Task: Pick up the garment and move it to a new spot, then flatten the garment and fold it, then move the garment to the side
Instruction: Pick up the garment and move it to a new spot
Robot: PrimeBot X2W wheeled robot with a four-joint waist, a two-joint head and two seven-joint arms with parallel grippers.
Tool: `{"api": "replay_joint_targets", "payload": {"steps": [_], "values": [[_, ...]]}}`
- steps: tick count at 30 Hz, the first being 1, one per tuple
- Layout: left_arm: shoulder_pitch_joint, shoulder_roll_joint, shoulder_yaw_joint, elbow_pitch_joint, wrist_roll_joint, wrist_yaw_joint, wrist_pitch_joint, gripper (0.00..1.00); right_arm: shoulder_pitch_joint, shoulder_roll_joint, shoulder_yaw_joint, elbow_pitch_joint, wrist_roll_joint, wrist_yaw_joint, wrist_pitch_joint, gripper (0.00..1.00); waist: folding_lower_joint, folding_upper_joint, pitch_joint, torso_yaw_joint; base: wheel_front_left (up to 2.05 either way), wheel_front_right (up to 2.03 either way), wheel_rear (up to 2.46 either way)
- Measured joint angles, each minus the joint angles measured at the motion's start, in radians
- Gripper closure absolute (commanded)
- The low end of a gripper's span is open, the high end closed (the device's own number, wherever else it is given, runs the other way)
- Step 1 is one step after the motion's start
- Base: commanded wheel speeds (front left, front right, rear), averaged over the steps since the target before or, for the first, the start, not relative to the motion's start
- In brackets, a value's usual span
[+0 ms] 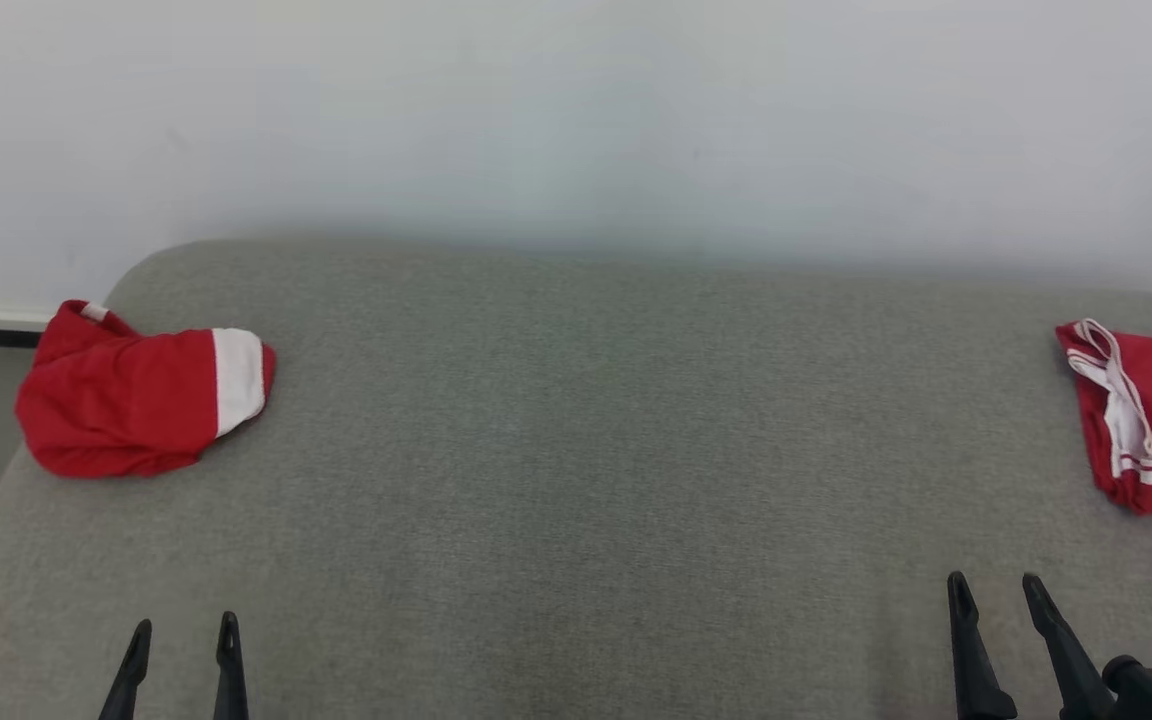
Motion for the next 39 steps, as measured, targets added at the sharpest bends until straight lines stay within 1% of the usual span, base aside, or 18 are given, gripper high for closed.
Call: {"api": "replay_joint_targets", "payload": {"steps": [1,2,10,11,18,24,28,31,39], "values": [[-0.001,0.002,0.003,0.000,-0.003,0.002,0.000,0.00,0.001,0.002,0.001,0.000,0.000,0.000,0.000,0.00,0.0000,0.0000,0.000,0.014,0.00,0.00,0.00],[-0.003,0.005,0.008,0.002,-0.005,0.005,0.000,0.00,0.001,0.007,0.002,0.003,-0.001,0.000,-0.001,0.00,0.0000,0.0000,0.002,0.044,0.00,0.00,0.00],[-0.006,0.013,0.017,0.007,-0.015,0.014,0.000,0.00,0.000,0.019,0.006,0.007,-0.017,0.000,-0.001,0.00,0.0000,0.0000,0.007,0.169,0.00,0.00,0.00],[-0.006,0.013,0.017,0.007,-0.015,0.014,0.000,0.00,0.000,0.019,0.006,0.007,-0.017,0.000,-0.001,0.00,0.0000,0.0000,0.007,0.169,0.00,0.00,0.00],[-0.005,0.015,0.024,0.011,-0.032,0.022,0.000,0.00,-0.012,0.017,0.012,-0.001,-0.026,0.000,0.002,0.00,0.0000,0.0000,0.016,0.272,0.00,0.00,0.00],[-0.007,0.014,0.030,0.012,-0.040,0.028,0.000,0.00,-0.014,0.016,0.011,-0.009,-0.030,0.000,0.009,0.00,0.0000,0.0000,0.028,0.341,0.00,0.00,0.00],[-0.008,0.015,0.038,0.012,-0.044,0.030,0.000,0.00,-0.018,0.015,0.015,-0.009,-0.030,0.000,0.010,0.00,0.0000,0.0000,0.036,0.371,0.00,0.00,0.00],[-0.008,0.015,0.043,0.012,-0.045,0.031,0.000,0.00,-0.024,0.015,0.018,-0.009,-0.030,0.000,0.010,0.00,0.0000,0.0000,0.044,0.382,0.00,0.00,0.00],[-0.019,0.011,0.063,0.010,-0.054,0.037,0.000,0.00,-0.036,0.009,0.027,-0.008,-0.030,0.000,0.015,0.00,0.0000,0.0002,0.058,0.371,0.00,0.00,0.00]]}}
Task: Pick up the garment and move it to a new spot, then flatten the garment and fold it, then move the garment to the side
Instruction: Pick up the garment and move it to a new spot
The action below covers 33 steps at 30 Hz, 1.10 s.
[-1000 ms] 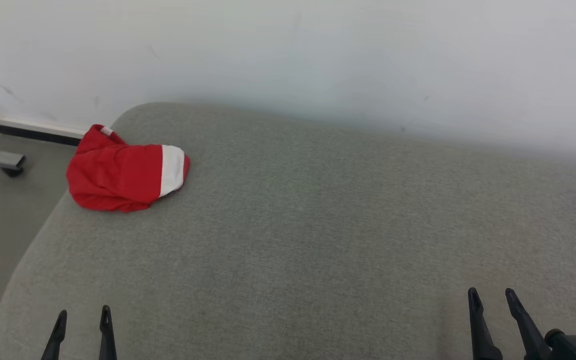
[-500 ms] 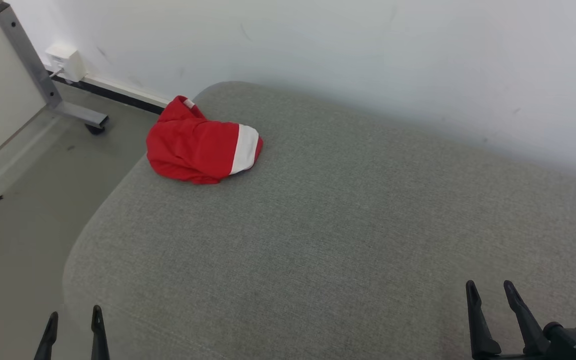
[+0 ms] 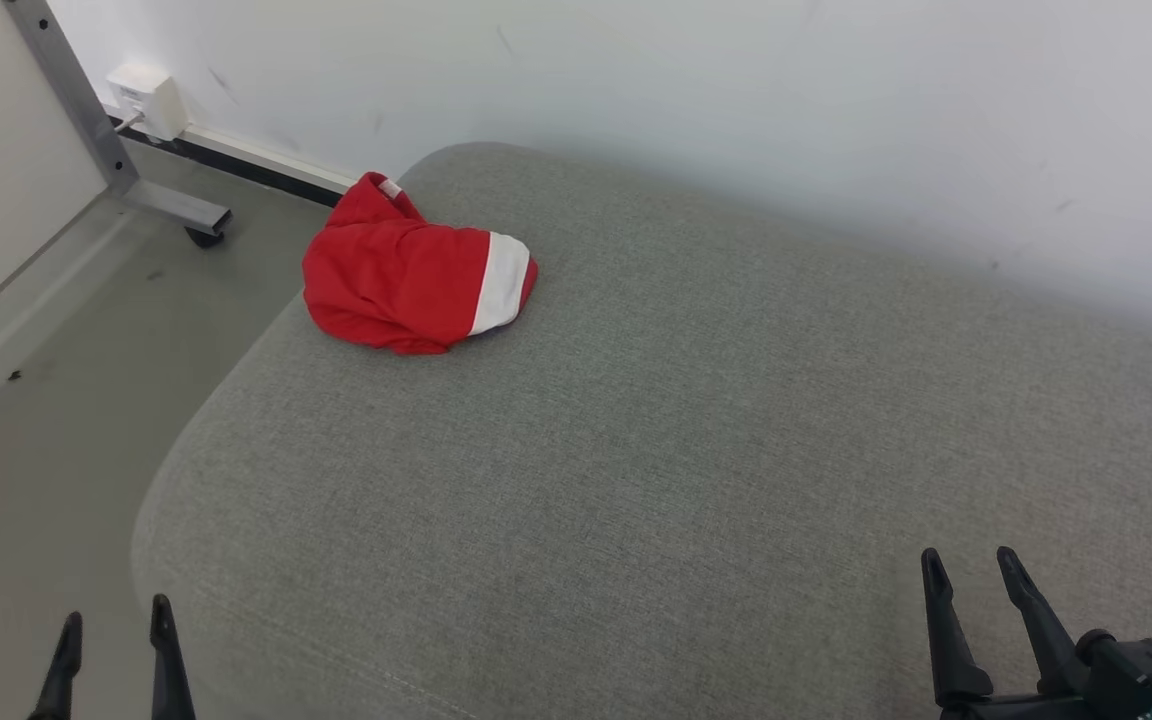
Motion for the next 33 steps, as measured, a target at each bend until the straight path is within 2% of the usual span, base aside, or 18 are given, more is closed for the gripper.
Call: {"api": "replay_joint_targets", "payload": {"steps": [6,14,23,33], "values": [[-0.082,0.005,0.029,0.012,-0.032,0.004,0.000,0.00,-0.021,-0.016,-0.002,-0.019,-0.011,0.000,0.006,0.00,0.0000,-0.0001,0.012,-0.041,0.00,0.00,0.00],[-0.303,0.043,0.039,0.044,-0.063,-0.001,0.011,0.00,-0.077,-0.057,-0.013,-0.089,-0.029,0.000,0.047,0.00,0.0000,0.0000,0.076,-0.123,0.00,0.00,0.00],[-0.577,0.127,0.070,0.140,-0.089,-0.010,0.027,0.00,-0.116,-0.073,-0.064,-0.173,-0.051,0.000,0.063,0.00,0.0001,0.0000,0.189,-0.251,0.00,0.00,0.00],[-0.762,0.225,0.090,0.291,-0.110,-0.016,0.072,0.00,-0.123,-0.059,-0.113,-0.232,-0.062,0.000,0.064,0.00,0.0001,0.0000,0.314,-0.399,0.00,0.00,0.00]]}}
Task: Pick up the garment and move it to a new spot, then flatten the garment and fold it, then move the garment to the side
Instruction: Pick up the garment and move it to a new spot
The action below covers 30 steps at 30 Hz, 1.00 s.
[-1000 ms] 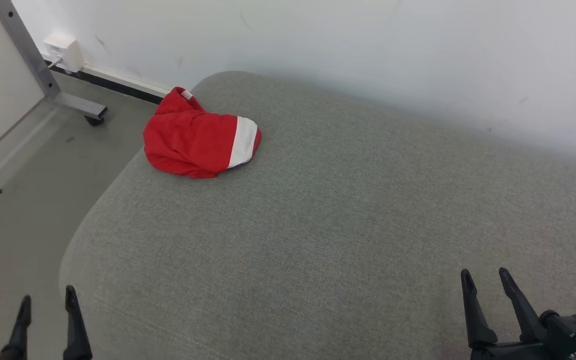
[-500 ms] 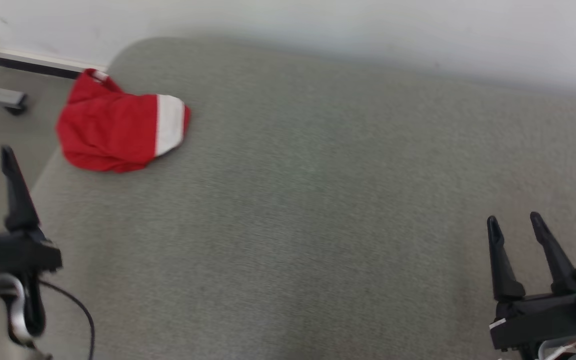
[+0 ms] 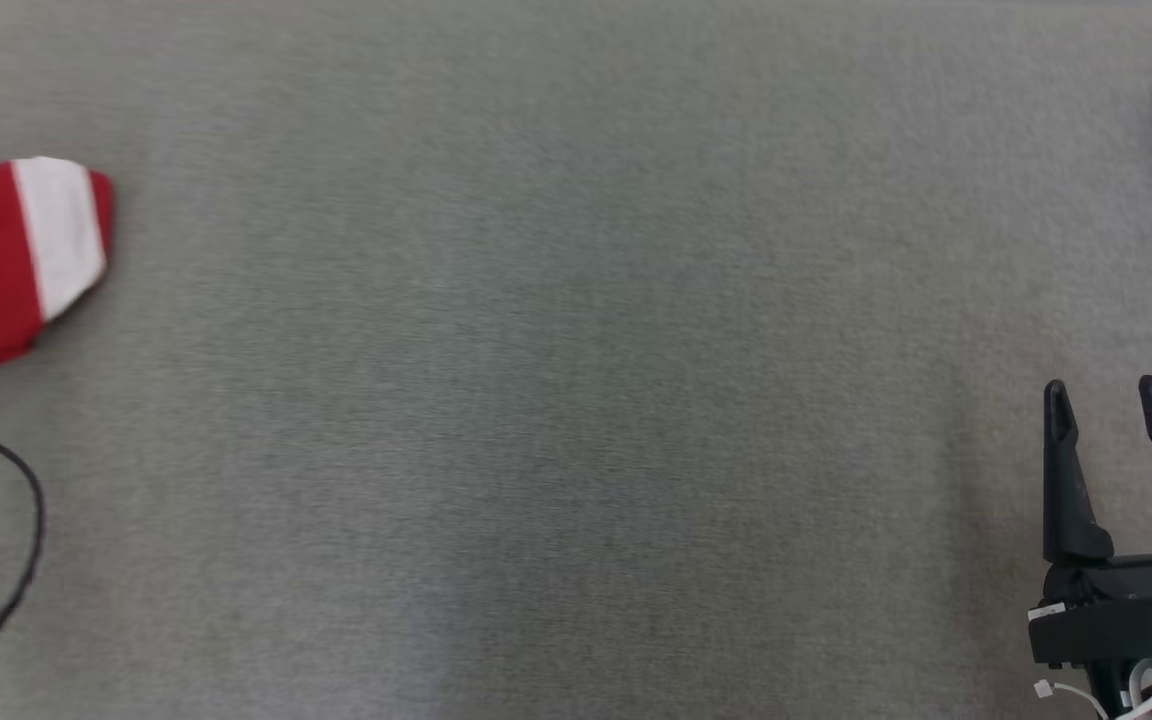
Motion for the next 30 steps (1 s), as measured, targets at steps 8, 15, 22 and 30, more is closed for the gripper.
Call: {"api": "replay_joint_targets", "payload": {"steps": [8,15,22,30], "values": [[-0.083,0.061,-0.006,0.190,-0.009,-0.016,0.067,0.00,-0.011,0.004,-0.014,-0.027,-0.006,0.000,0.009,0.00,0.0000,0.0000,0.088,-0.077,0.00,0.00,0.00],[-0.155,0.087,-0.039,0.341,-0.007,-0.026,0.142,0.00,-0.023,0.005,-0.020,-0.047,-0.016,0.000,0.026,0.00,0.0000,0.0000,0.137,-0.104,0.00,0.00,0.00],[-0.224,0.108,-0.073,0.483,-0.011,-0.035,0.295,0.00,-0.033,0.000,-0.018,-0.055,-0.020,0.000,0.037,0.00,-0.0002,-0.0002,0.142,-0.103,0.00,0.00,0.00],[-0.278,0.125,-0.100,0.556,-0.017,-0.043,0.433,0.00,-0.038,-0.002,-0.012,-0.055,-0.020,0.000,0.044,0.00,-0.0002,-0.0001,0.135,-0.105,0.00,0.00,0.00]]}}
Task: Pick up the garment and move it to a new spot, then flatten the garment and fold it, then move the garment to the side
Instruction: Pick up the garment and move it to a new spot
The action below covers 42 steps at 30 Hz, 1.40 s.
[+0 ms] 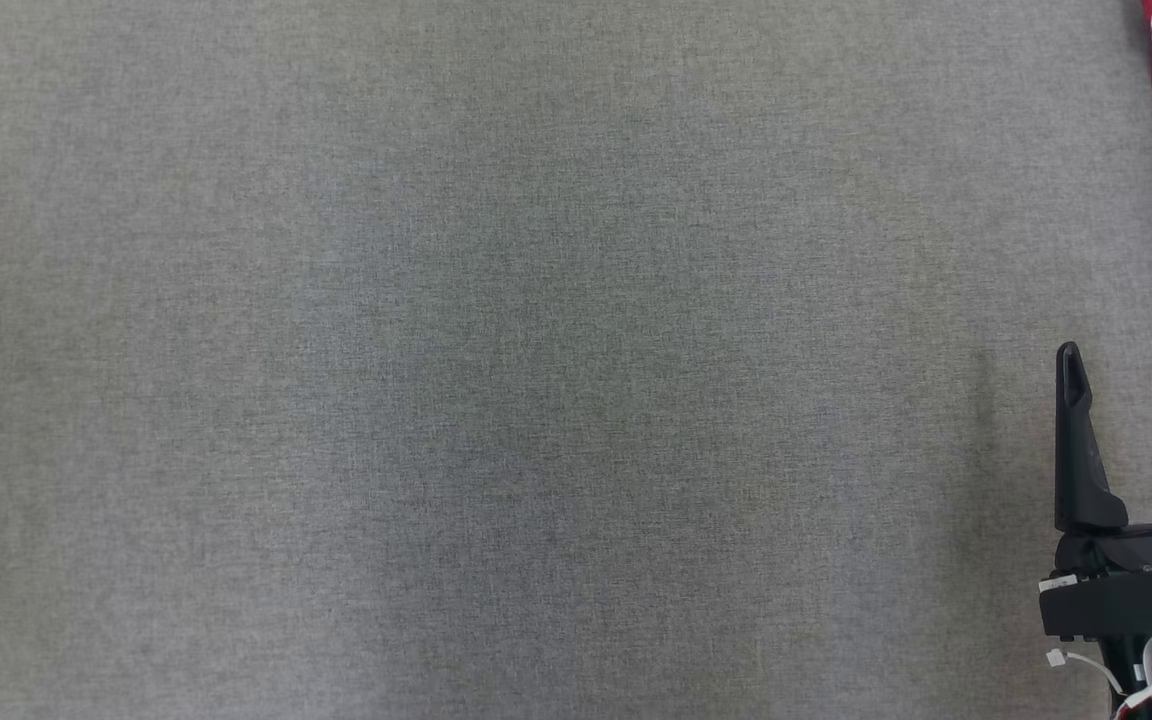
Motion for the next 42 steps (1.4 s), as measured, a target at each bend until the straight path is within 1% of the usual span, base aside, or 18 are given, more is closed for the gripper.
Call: {"api": "replay_joint_targets", "payload": {"steps": [5,7,11,16,19,24,28,30,33,38,42], "values": [[-0.034,0.003,-0.021,0.039,-0.004,-0.009,0.097,0.00,0.000,0.001,-0.001,-0.001,-0.001,0.000,0.002,0.00,0.0000,-0.0001,-0.001,-0.004,0.00,0.00,0.00],[-0.040,0.004,-0.021,0.049,-0.011,-0.009,0.107,0.99,-0.001,0.001,-0.002,-0.002,-0.003,0.000,0.006,0.00,0.0000,-0.0001,-0.001,-0.005,0.00,0.00,0.00],[-0.044,0.003,-0.032,0.066,-0.007,0.001,0.107,1.00,-0.003,0.001,-0.005,-0.002,-0.003,0.000,0.009,0.00,0.0000,-0.0001,-0.005,-0.006,0.00,0.00,0.00],[-0.045,0.001,-0.046,0.067,0.001,0.007,0.040,1.00,-0.011,0.006,-0.003,0.006,-0.005,0.000,0.008,0.00,0.0000,0.0000,-0.020,-0.002,0.00,0.00,0.00],[-0.054,0.009,-0.053,0.054,0.004,-0.002,-0.032,1.00,-0.012,0.011,0.004,0.020,-0.005,0.000,-0.001,0.00,0.0000,0.0000,-0.036,0.002,0.00,0.00,0.00],[-0.096,0.025,-0.086,0.014,0.030,-0.018,-0.177,1.00,-0.014,0.017,0.016,0.058,0.001,0.000,-0.018,0.00,0.0000,-0.0001,-0.077,0.008,0.00,0.00,0.00],[-0.146,0.028,-0.121,-0.036,0.062,-0.026,-0.287,1.00,-0.016,0.028,0.027,0.098,0.010,0.000,-0.039,0.00,0.0000,-0.0001,-0.117,0.010,0.00,0.00,0.00],[-0.175,0.017,-0.134,-0.069,0.066,-0.027,-0.332,1.00,-0.016,0.035,0.034,0.119,0.016,0.000,-0.053,0.00,0.0000,-0.0001,-0.138,0.009,0.00,0.00,0.00],[-0.205,-0.010,-0.177,-0.123,0.086,-0.028,-0.362,1.00,-0.015,0.046,0.042,0.153,0.024,0.000,-0.073,0.00,-0.0001,-0.0001,-0.169,0.005,0.00,0.00,0.00],[-0.241,-0.072,-0.243,-0.244,0.100,-0.035,-0.369,1.00,-0.009,0.064,0.055,0.208,0.035,0.000,-0.107,0.00,-0.0002,-0.0001,-0.209,-0.022,0.00,0.00,0.00],[-0.241,-0.135,-0.289,-0.354,0.096,-0.036,-0.343,1.00,-0.005,0.073,0.064,0.256,0.053,0.000,-0.135,0.00,0.0000,0.0000,-0.230,-0.062,0.00,0.00,0.00]]}}
